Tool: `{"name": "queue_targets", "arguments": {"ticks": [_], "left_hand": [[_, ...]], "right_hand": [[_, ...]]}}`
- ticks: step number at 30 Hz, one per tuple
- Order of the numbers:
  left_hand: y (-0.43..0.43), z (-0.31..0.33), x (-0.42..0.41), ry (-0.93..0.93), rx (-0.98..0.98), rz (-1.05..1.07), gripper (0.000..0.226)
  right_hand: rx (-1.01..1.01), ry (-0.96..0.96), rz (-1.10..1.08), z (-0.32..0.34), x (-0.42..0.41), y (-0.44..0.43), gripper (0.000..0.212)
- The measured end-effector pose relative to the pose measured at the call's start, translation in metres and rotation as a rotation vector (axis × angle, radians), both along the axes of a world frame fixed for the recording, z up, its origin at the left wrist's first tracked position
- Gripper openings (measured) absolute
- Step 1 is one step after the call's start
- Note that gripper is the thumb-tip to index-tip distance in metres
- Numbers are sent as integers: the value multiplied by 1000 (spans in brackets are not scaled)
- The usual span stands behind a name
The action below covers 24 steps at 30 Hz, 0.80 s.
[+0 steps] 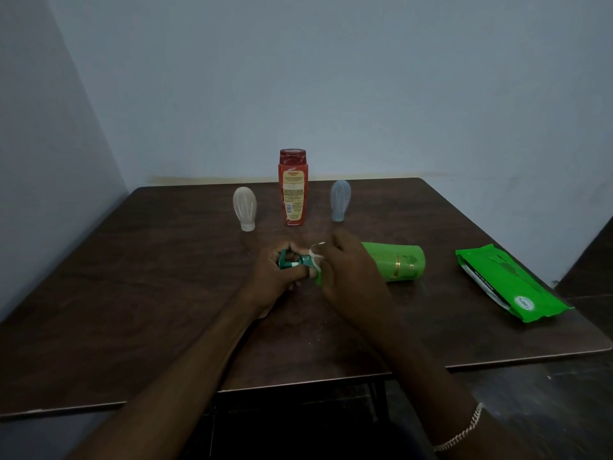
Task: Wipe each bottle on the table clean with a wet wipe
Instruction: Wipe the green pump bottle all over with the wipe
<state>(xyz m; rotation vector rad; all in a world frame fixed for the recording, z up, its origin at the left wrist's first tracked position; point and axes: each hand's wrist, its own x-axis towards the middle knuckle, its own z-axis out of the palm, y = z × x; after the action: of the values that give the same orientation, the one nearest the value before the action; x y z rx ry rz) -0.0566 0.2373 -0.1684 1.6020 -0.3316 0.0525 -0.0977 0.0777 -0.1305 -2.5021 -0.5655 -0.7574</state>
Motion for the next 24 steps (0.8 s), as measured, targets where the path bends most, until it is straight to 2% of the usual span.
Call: {"name": "queue_targets", "arguments": {"ticks": [4, 8, 10, 12, 16, 18, 20, 21, 24], "left_hand": [[0, -1, 1, 15, 2, 26, 23], [-1, -2, 0, 7, 1, 16, 23], [-2, -2, 0, 6, 0, 19, 23], [-2, -2, 0, 6, -3, 16, 24], [-2, -1, 0, 8, -22, 16, 26], [-2, -2, 0, 7, -20, 11, 25], [-2, -3, 1, 8, -21, 13, 26], [-2, -3, 1, 10, -21, 15, 26], [-1, -2, 3, 13, -19, 20, 23]], "right_hand": [[93, -2, -106, 3, 7, -6, 25], [33, -6, -94, -2, 3, -11, 30], [47, 26, -201, -5, 12, -36, 31], [57, 37, -349, -8, 21, -68, 22], [192, 32, -511, -9, 18, -105, 15], [166, 74, -569, -12, 24, -109, 23], [105, 90, -591, -14, 33, -104, 43], [101, 80, -597, -14, 35, -96, 44], [153, 59, -491, -4, 22, -49, 22]]}}
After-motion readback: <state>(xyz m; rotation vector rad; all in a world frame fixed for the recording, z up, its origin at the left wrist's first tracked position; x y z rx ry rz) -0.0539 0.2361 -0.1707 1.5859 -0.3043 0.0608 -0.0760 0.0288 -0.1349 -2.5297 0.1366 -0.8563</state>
